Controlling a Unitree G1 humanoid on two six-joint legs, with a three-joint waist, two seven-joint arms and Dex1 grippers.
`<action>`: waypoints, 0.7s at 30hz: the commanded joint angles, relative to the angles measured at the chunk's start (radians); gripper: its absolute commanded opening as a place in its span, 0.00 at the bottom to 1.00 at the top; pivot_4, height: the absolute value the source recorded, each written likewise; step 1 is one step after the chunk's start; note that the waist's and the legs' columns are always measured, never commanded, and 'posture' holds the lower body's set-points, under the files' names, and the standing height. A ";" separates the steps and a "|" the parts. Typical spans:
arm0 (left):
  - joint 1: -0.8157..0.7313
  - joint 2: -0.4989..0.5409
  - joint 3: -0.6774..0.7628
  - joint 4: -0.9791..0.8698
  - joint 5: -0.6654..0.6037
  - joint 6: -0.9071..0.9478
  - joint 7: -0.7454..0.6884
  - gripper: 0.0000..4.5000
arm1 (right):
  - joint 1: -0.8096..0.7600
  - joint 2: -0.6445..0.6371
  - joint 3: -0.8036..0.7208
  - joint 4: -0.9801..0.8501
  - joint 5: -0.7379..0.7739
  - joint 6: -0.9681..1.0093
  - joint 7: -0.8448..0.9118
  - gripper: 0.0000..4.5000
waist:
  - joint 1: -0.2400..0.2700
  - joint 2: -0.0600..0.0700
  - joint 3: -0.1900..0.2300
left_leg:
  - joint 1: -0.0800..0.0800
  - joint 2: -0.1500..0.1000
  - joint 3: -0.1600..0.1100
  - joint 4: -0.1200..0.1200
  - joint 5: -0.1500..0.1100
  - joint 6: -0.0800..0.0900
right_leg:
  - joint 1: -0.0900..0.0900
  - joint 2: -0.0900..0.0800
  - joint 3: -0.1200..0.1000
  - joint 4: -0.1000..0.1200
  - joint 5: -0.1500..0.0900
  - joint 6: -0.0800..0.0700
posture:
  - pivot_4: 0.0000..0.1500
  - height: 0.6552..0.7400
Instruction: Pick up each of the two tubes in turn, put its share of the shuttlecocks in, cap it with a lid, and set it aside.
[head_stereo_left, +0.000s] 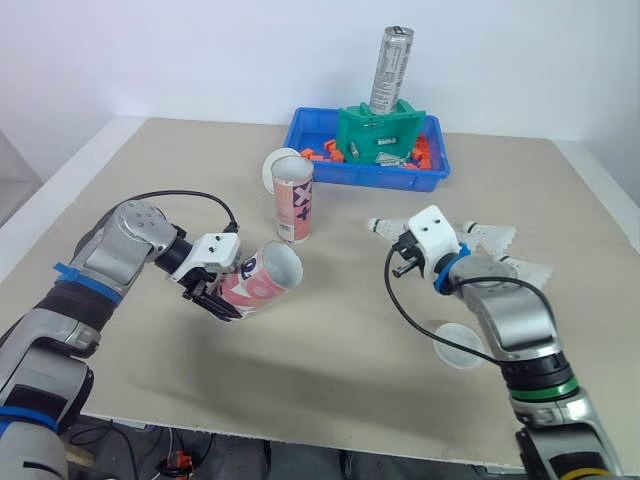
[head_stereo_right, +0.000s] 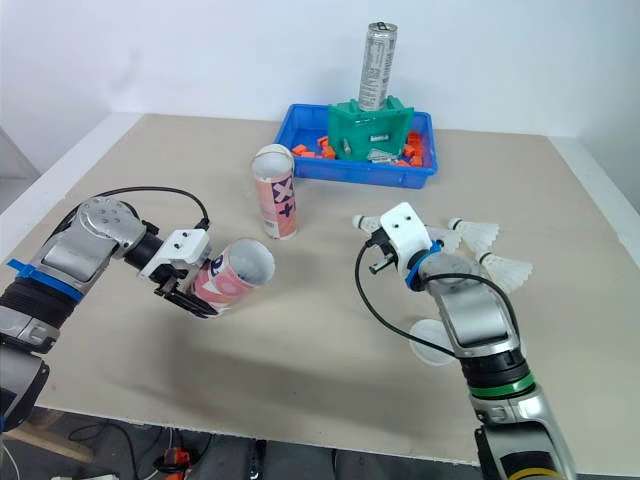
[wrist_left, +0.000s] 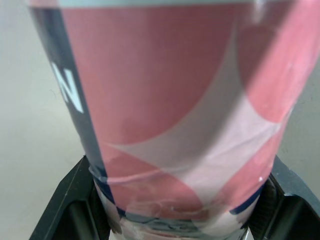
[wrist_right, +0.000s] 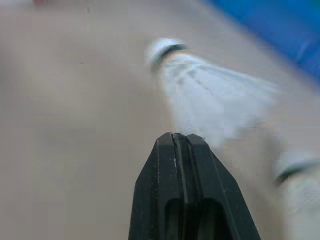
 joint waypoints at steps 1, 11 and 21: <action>0.027 -0.029 -0.017 -0.007 0.010 -0.009 0.001 0.65 | -0.057 -0.087 -0.052 -0.119 0.051 -0.116 0.138 0.02 | 0.000 0.001 0.000 | 0.000 0.000 0.000 0.000 0.000 0.000 | 0.000 0.000 0.000 0.000 0.000 0.000 | 1.00 1.00; 0.025 -0.030 -0.012 0.005 0.015 -0.016 0.001 0.65 | -0.071 -0.305 -0.071 -0.301 0.295 -0.332 0.621 0.02 | 0.001 0.001 0.001 | -0.001 0.000 0.000 0.000 0.000 0.000 | 0.002 -0.001 0.000 0.000 -0.002 0.001 | 1.00 1.00; 0.025 -0.025 -0.008 -0.005 0.014 -0.008 0.001 0.65 | -0.252 -0.211 0.084 -0.197 0.215 -0.440 0.680 0.02 | 0.000 0.001 0.001 | 0.000 0.000 0.001 0.000 0.000 0.001 | 0.000 -0.001 -0.001 0.000 -0.001 -0.001 | 1.00 1.00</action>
